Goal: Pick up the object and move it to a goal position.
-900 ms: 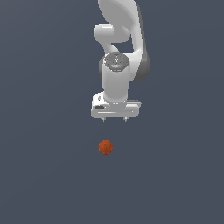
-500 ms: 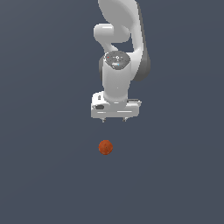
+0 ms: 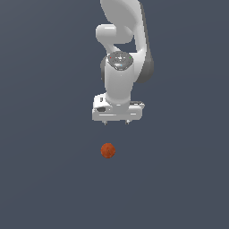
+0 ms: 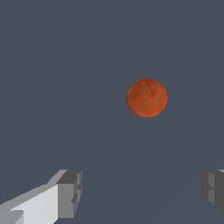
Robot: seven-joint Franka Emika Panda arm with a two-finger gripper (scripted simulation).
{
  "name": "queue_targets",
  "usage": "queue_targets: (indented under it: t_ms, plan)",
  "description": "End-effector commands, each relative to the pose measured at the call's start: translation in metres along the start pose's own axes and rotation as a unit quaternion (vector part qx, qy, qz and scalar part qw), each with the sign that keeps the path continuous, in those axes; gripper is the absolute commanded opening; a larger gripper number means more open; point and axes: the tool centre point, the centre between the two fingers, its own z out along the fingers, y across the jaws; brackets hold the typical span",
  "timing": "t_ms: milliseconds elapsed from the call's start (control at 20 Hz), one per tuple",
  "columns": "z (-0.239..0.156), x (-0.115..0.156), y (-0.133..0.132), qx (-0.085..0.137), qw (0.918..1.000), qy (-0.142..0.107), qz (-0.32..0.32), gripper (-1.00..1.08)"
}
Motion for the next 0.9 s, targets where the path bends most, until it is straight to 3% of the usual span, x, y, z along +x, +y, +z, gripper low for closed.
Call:
queue_targets:
  t_ms: [0, 500, 850]
  plan:
    - [0.002, 0.002, 0.001, 0.001, 0.9999, 0.0, 0.011, 1.0]
    - [0.015, 0.017, 0.009, 0.005, 0.9942, -0.003, 0.108, 1.0]
    - [0.031, 0.033, 0.019, 0.008, 0.9773, -0.005, 0.212, 1.0]
